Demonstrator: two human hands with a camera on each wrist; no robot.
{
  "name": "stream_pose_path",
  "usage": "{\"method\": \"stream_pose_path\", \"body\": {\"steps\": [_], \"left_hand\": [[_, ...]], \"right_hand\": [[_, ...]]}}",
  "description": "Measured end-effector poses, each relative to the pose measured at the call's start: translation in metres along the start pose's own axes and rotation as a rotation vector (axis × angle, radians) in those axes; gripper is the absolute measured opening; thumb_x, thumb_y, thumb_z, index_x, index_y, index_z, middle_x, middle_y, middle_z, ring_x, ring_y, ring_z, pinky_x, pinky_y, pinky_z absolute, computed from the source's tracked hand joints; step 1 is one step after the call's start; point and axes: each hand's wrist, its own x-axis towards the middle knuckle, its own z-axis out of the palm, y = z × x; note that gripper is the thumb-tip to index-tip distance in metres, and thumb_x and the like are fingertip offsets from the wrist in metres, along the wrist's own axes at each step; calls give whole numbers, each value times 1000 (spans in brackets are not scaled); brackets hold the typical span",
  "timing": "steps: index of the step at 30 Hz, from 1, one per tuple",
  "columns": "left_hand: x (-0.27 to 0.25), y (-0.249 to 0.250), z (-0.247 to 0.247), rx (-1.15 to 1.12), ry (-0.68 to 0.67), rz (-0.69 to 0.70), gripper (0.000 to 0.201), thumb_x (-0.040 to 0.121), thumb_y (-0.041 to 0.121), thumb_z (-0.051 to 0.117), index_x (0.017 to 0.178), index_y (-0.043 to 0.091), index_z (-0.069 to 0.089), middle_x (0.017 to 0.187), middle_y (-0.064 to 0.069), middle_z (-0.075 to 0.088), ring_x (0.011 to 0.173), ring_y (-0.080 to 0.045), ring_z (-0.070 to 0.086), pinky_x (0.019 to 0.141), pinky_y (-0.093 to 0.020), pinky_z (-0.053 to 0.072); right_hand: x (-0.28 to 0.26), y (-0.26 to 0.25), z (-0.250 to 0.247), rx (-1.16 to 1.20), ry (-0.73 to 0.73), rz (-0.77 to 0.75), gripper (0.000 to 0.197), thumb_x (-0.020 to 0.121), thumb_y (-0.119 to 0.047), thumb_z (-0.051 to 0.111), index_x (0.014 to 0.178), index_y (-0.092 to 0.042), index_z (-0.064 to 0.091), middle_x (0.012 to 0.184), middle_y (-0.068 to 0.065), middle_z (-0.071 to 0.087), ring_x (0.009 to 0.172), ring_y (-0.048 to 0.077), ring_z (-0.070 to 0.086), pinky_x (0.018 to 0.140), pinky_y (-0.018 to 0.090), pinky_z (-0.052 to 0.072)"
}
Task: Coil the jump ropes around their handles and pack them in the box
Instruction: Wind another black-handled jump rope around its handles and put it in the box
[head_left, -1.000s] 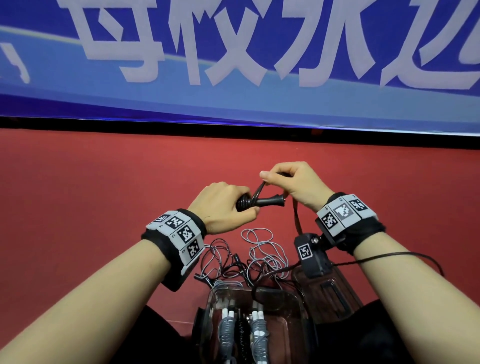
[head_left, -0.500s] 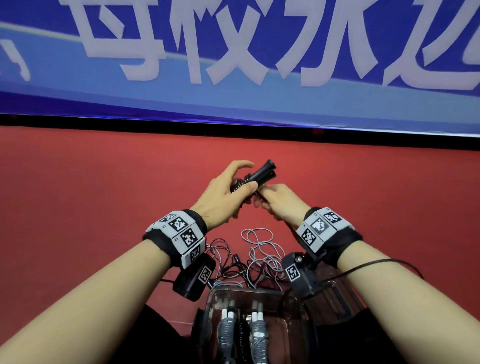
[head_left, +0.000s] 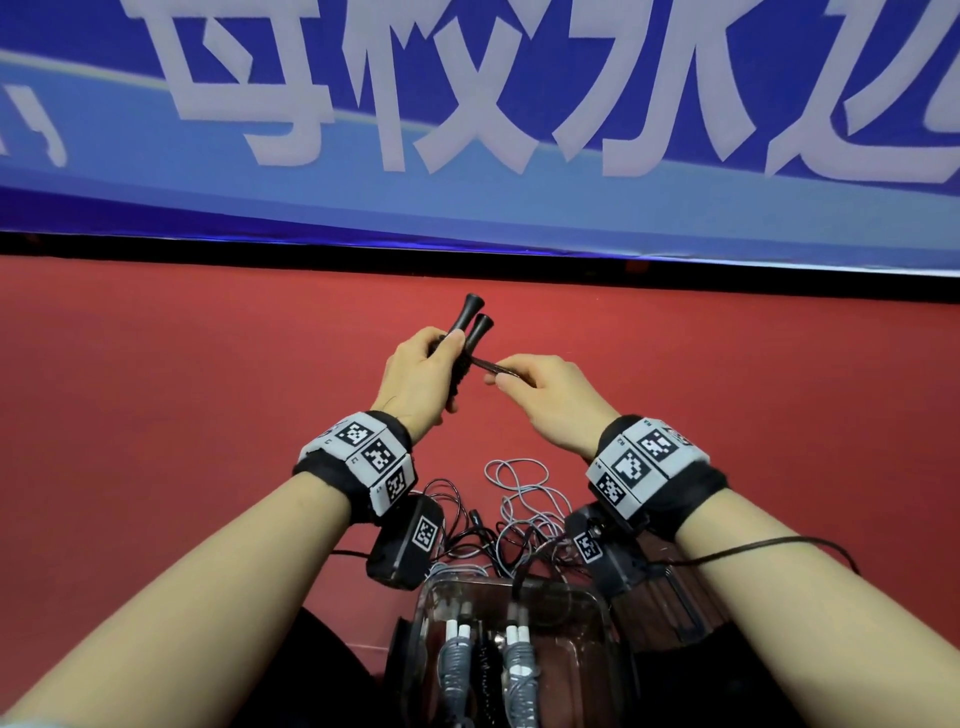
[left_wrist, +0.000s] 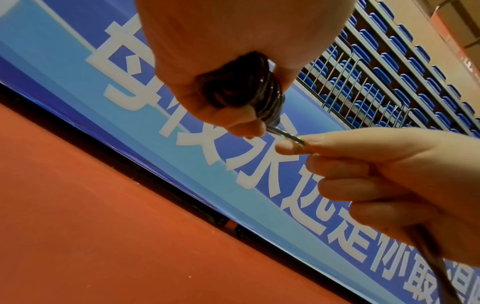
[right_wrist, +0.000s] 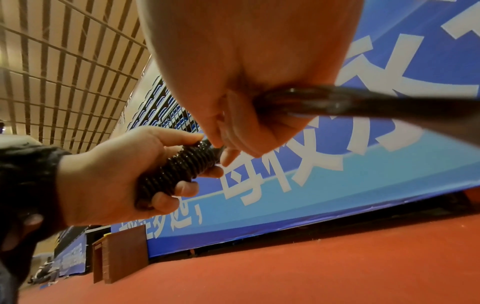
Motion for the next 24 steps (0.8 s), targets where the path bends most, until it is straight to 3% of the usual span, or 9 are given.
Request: {"method": "stream_pose_path", "body": {"steps": [3, 5, 8, 11, 15, 17, 19, 21, 24], "left_hand": [[1, -1, 2, 40, 33, 3, 19, 98, 31, 46, 95, 17, 58, 88, -17, 70, 45, -24, 56, 39, -23, 36], [2, -1, 3, 120, 43, 39, 16, 98, 32, 45, 103, 24, 57, 88, -10, 71, 46, -25, 58, 42, -24, 39], [4, -8, 4, 322, 45, 115, 22, 97, 41, 40, 107, 33, 58, 85, -1, 70, 61, -27, 66, 63, -36, 53], [7, -13, 2, 470, 66, 136, 29, 95, 49, 37, 113, 36, 56, 89, 0, 70, 75, -31, 67, 77, -42, 53], [7, -9, 1, 626, 87, 201, 30, 99, 45, 39, 117, 29, 57, 92, -4, 70, 87, -33, 63, 71, -37, 45], [6, -8, 1, 622, 79, 213, 30, 99, 46, 37, 114, 29, 57, 88, -4, 70, 84, -34, 62, 70, -37, 46], [5, -7, 0, 526, 49, 215, 30, 95, 50, 36, 104, 32, 57, 82, 1, 71, 75, -29, 64, 68, -38, 52], [3, -4, 0, 345, 23, 186, 23, 96, 44, 39, 95, 29, 57, 75, 4, 70, 58, -19, 62, 56, -33, 52], [3, 1, 1, 152, 27, 111, 21, 100, 28, 42, 88, 24, 58, 72, 0, 68, 42, -10, 53, 38, -21, 38]], "right_hand": [[1, 2, -6, -111, 7, -18, 18, 98, -29, 53, 97, -21, 68, 65, -6, 53, 59, 12, 46, 50, 18, 30], [0, 3, -9, -182, 9, -32, 19, 97, -32, 54, 95, -20, 68, 66, -6, 57, 63, 15, 53, 56, 24, 38], [-2, 3, -16, -347, 13, -38, 28, 97, -42, 50, 90, -21, 67, 69, 1, 63, 71, 23, 60, 66, 33, 47], [-6, -4, -23, -577, 50, -69, 43, 98, -51, 41, 84, -19, 66, 71, 2, 62, 76, 29, 60, 68, 36, 47], [-8, -14, -28, -680, 167, -160, 46, 99, -53, 37, 83, -20, 64, 71, -1, 62, 77, 27, 60, 62, 32, 39], [-8, -13, -32, -664, 231, -164, 44, 97, -55, 40, 85, -22, 67, 73, -3, 65, 79, 25, 62, 61, 31, 36], [-6, -9, -37, -626, 287, -140, 40, 94, -57, 46, 89, -24, 69, 77, -4, 67, 83, 24, 63, 63, 29, 34], [-4, -4, -44, -561, 313, -86, 37, 93, -56, 49, 91, -26, 70, 81, -4, 69, 88, 25, 63, 65, 29, 34], [-5, -5, -45, -466, 311, -78, 34, 93, -54, 51, 89, -27, 71, 80, -6, 69, 87, 23, 63, 67, 30, 37]]}}
